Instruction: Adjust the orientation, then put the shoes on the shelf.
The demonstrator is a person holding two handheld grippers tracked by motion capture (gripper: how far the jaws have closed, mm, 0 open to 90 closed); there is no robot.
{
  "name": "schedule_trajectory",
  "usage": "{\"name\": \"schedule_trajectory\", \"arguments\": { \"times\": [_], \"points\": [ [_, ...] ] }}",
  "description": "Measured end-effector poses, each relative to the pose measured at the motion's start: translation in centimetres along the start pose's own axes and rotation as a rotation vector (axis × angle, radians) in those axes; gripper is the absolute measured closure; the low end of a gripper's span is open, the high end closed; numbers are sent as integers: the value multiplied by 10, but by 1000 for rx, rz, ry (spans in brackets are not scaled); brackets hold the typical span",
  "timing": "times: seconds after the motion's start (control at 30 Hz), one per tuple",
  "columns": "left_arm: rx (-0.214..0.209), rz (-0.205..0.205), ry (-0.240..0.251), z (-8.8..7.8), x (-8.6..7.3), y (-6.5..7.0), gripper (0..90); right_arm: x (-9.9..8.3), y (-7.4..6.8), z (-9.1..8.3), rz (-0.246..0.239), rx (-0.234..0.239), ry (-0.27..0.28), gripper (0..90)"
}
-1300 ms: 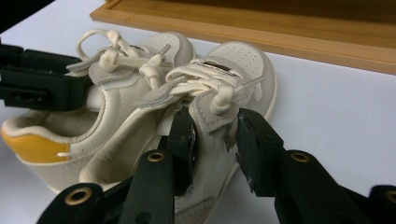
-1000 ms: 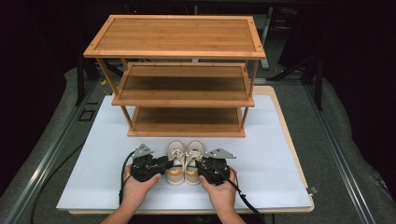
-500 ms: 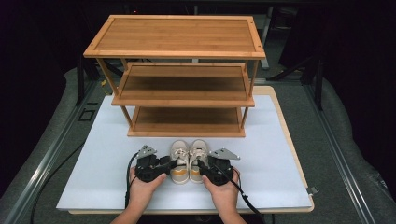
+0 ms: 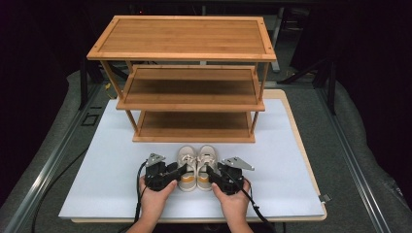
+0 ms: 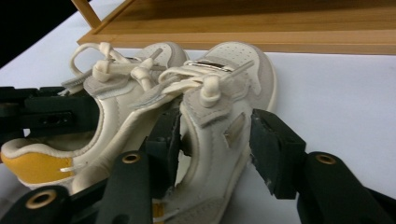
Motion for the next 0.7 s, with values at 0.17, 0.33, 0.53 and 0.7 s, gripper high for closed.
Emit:
{"name": "schedule_trajectory", "arguments": {
  "times": [0.17,0.33,0.53,0.7],
  "points": [
    [-1,-14,20,0,-2,0,513,0,-1,1,31,1,15,543],
    [10,-9,20,0,-2,1,525,-2,-3,1,29,-19,17,576],
    [13,-13,21,0,-1,1,532,-1,-2,2,38,-20,15,558],
    [16,-32,30,0,-3,1,528,-2,0,3,73,-1,21,552]
  ]
}}
Point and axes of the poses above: each handheld gripper's, and its own axes: z roughly forward along the jaws, x roughly out of its top, y roughly to its right, the point moved 3 cm from there along z, roughly forward along the jaws, and after that the axes turned 13 degrees about x, right-handed, at the moved point
